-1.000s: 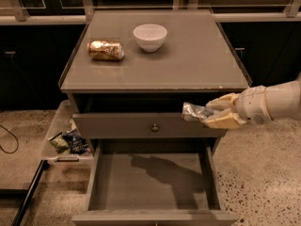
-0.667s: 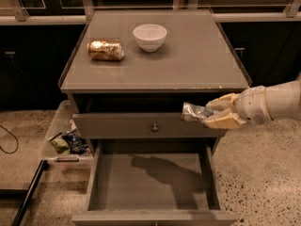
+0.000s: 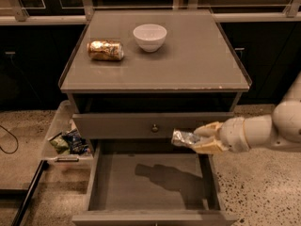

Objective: Place redbull can into middle drawer

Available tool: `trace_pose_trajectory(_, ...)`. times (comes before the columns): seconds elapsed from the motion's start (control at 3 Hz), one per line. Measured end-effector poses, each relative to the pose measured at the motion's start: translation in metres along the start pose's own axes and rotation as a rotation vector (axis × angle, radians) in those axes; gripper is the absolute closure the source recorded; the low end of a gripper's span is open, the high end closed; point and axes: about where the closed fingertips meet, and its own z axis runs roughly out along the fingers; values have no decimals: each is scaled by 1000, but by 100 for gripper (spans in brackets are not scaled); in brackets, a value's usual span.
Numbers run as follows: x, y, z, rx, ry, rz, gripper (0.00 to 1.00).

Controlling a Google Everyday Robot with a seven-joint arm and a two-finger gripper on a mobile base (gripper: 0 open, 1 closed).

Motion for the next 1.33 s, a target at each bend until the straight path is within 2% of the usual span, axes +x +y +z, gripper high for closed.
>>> trace_pose_trajectory(0.33, 42, 2, 42, -1, -13, 6, 100)
trace_pose_trajectory(1.0, 98, -4, 115, -10, -50, -2, 100)
trace_pose_trajectory(1.33, 133, -6, 142, -13, -47, 26, 100)
